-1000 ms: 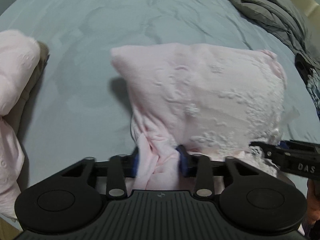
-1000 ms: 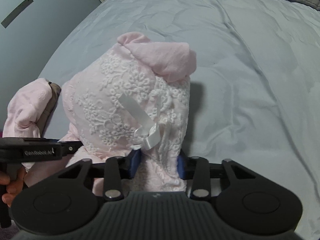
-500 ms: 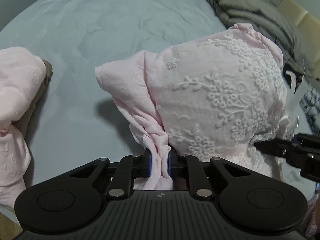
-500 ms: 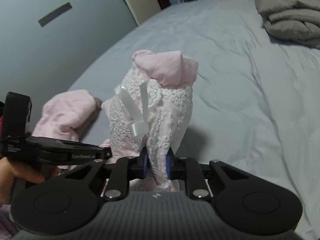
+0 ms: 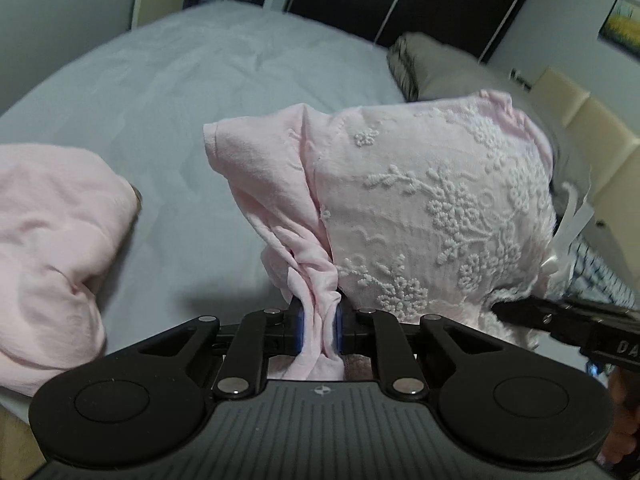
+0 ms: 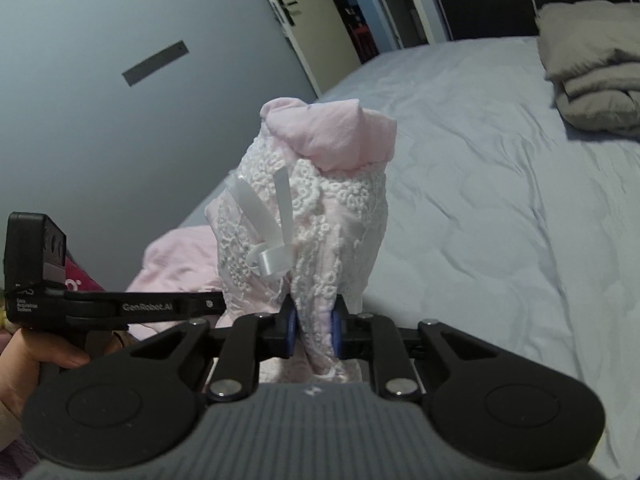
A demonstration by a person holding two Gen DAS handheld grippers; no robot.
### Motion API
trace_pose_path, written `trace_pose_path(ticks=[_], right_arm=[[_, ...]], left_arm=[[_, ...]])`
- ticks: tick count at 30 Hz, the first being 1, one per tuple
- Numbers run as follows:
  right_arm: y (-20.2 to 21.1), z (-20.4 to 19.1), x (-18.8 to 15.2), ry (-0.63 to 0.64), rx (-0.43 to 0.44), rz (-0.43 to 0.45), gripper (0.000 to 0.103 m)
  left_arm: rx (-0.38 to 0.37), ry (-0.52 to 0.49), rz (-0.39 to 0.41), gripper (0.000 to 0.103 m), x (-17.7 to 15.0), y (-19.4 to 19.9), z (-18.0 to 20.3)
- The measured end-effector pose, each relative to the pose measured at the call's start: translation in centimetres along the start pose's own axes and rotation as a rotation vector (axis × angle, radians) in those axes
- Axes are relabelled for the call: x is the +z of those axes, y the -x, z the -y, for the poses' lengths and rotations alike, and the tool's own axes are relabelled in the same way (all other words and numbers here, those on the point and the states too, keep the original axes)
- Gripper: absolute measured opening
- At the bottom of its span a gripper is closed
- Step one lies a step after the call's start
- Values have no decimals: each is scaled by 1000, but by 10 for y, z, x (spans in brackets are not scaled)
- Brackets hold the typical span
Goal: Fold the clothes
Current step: 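Lift the folded garment with both grippers and carry it toward the pink cloth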
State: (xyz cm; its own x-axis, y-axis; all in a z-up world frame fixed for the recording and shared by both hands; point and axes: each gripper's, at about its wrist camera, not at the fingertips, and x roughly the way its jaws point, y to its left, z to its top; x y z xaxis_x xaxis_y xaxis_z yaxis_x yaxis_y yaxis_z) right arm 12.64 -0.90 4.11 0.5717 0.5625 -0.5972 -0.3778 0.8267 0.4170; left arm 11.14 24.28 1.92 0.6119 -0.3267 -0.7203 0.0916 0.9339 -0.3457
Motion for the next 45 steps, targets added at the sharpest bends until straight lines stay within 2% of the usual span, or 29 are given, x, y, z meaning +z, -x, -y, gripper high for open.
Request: trace_pose_path(ticks=[8, 21, 30, 35, 40, 45], right_arm=[[-1, -35, 17, 14, 60, 33, 19], [-41, -147, 48, 136, 227, 12, 19], [-93, -223, 51, 161, 390, -52, 19], [-123, -253, 52, 147, 481, -86, 19], [-153, -272, 55, 121, 546, -113, 19], [-182, -270, 57, 89, 533, -135, 19]], left_arm=[[-2, 56, 107, 11, 4, 48, -25], [25, 298, 336, 11, -6, 142, -126], [119, 422, 499, 11, -27, 215, -191], [155, 475, 574, 11, -33, 241, -218], [196, 514, 641, 11, -24, 249, -244], [214, 489, 624, 11, 5, 227, -261]])
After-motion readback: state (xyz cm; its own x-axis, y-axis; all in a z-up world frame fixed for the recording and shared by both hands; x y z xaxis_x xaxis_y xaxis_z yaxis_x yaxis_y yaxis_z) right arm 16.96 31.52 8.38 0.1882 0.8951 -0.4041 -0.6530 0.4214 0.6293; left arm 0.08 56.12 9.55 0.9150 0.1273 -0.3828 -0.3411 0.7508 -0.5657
